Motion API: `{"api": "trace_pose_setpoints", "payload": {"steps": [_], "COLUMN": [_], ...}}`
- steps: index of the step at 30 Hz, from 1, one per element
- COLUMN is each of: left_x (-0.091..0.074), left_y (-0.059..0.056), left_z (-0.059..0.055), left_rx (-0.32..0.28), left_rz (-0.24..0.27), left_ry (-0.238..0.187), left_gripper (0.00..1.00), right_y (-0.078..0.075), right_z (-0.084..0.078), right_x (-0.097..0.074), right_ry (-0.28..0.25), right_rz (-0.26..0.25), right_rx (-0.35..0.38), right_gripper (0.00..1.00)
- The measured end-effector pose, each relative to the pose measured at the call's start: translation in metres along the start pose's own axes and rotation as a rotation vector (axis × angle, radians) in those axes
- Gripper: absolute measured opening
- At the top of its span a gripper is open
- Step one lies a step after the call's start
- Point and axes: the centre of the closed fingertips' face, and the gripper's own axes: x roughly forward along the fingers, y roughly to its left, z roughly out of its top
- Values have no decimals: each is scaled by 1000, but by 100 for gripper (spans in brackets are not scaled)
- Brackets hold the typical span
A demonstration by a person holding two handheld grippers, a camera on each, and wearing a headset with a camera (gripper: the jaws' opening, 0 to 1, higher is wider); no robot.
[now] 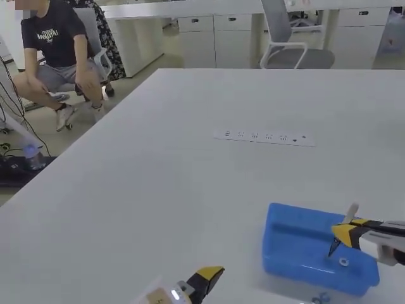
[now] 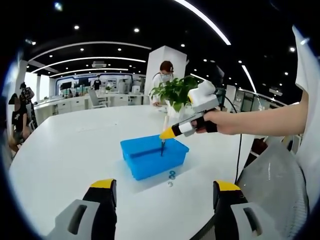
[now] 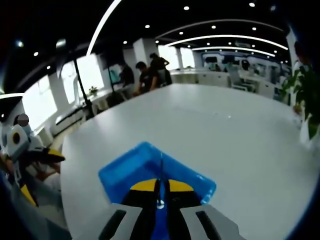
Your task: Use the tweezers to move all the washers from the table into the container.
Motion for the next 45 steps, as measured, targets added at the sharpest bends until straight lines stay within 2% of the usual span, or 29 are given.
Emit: {"api": "trace_pose_setpoints", "payload": {"steps": [5,17,25,29,32,33,39,45], "left_x": [0,0,-1,-1,-1,-1,-1,-1], "left_y": [1,4,5,6,5,5,4,2], "left_z": [-1,-2,-1,-1,0,1,0,-1], "left_rx": [0,16,18,19,18,17,19,22], "left_rz": [-1,13,15,16,13,11,11,2], "left_ry": [2,11,5,5,1,-1,0,3], "left_gripper": [80,79,79,79,79,79,79,79], "right_y": [-6,-1,3,14,23,26,46,61], "right_z": [-5,-4,6,14,18,18,24,26], "right_x": [3,3,-5,-15,-22,-24,-42,-54], "right_ry": [16,8,-42,-76,-68,-71,-115,-155], "right_rz": [1,2,9,21,8,11,48,90], "right_rx": [-4,-7,27,41,-24,-24,-16,34], "right_gripper": [3,3,3,3,3,3,3,3]}}
